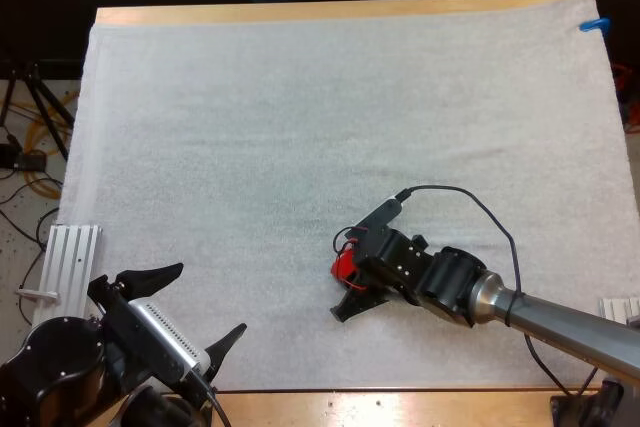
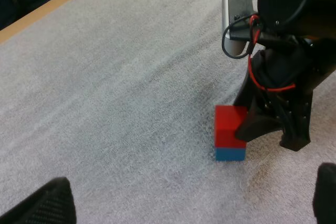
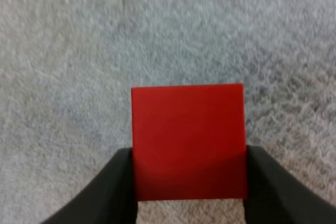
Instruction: Stack red cube on blue cube
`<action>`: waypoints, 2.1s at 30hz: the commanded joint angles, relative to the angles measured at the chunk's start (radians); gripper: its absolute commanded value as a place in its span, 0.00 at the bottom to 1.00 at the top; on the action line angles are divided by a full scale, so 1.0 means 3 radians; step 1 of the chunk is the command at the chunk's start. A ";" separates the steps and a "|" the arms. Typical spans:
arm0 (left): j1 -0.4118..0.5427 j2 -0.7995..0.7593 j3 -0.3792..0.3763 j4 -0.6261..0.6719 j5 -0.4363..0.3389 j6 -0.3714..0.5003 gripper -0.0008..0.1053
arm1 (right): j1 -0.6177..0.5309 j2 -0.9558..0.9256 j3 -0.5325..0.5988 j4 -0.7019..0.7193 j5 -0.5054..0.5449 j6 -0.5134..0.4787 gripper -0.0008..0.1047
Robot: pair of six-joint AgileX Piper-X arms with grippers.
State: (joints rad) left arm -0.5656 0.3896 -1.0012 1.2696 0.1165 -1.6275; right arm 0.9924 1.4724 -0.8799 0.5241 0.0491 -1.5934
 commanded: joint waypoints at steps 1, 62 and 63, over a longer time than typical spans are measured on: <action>-0.0014 0.0009 -0.0008 -0.0036 -0.0029 -0.0044 0.83 | 0.0003 -0.0007 -0.0014 -0.0037 -0.0014 -0.0007 0.36; 0.1890 0.0960 0.0024 -0.1568 0.0609 -0.0038 0.83 | -0.3111 -0.1566 -0.0378 0.1182 -0.0826 -0.0704 0.57; 0.1979 0.0950 0.0024 -0.1564 0.0639 -0.0037 0.83 | -0.3152 -0.1594 -0.0378 0.1194 -0.0826 -0.0728 0.57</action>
State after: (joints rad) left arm 0.0332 0.6818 -0.9926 0.8078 0.2905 -1.6403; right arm 0.0502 1.0054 -0.9867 0.8755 -0.1827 -1.7945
